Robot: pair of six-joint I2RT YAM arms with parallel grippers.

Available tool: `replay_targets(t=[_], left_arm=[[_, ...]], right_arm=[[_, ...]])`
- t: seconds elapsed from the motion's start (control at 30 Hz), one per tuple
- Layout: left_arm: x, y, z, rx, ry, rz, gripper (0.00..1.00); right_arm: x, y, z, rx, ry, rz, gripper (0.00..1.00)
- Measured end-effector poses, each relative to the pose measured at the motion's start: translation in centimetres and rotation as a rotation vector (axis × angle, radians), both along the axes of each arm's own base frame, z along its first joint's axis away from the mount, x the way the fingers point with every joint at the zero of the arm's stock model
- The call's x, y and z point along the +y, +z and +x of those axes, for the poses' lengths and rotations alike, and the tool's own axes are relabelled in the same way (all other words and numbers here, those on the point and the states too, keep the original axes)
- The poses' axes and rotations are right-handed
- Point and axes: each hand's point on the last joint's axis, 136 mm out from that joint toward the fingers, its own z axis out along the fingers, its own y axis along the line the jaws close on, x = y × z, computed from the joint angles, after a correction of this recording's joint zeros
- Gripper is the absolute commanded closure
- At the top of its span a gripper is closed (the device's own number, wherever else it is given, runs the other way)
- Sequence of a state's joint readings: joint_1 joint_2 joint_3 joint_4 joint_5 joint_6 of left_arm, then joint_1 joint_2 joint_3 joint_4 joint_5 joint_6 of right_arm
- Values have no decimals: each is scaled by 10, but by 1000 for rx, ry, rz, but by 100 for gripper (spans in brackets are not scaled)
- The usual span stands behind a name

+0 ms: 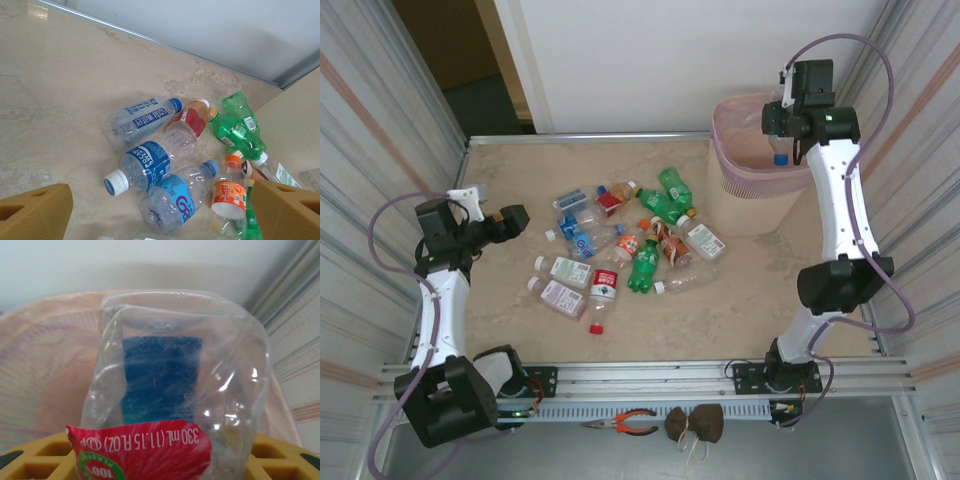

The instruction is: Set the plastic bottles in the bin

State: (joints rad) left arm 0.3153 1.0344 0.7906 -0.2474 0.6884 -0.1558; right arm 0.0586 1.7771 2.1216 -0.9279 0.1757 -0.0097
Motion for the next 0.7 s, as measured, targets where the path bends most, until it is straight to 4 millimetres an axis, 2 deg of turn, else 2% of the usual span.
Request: replay_targets(t=[0.17,0.4,0.7], left_arm=[[0,1,1,-6,0,2,8],[0,1,1,-7,0,2,8],[0,1,1,-6,0,2,8]], right_arm=[[-7,-37,13,102,-13,-19,48],[-12,-85,18,241,-21,-26,49],[-27,-127,20,359,-51,-24,48]])
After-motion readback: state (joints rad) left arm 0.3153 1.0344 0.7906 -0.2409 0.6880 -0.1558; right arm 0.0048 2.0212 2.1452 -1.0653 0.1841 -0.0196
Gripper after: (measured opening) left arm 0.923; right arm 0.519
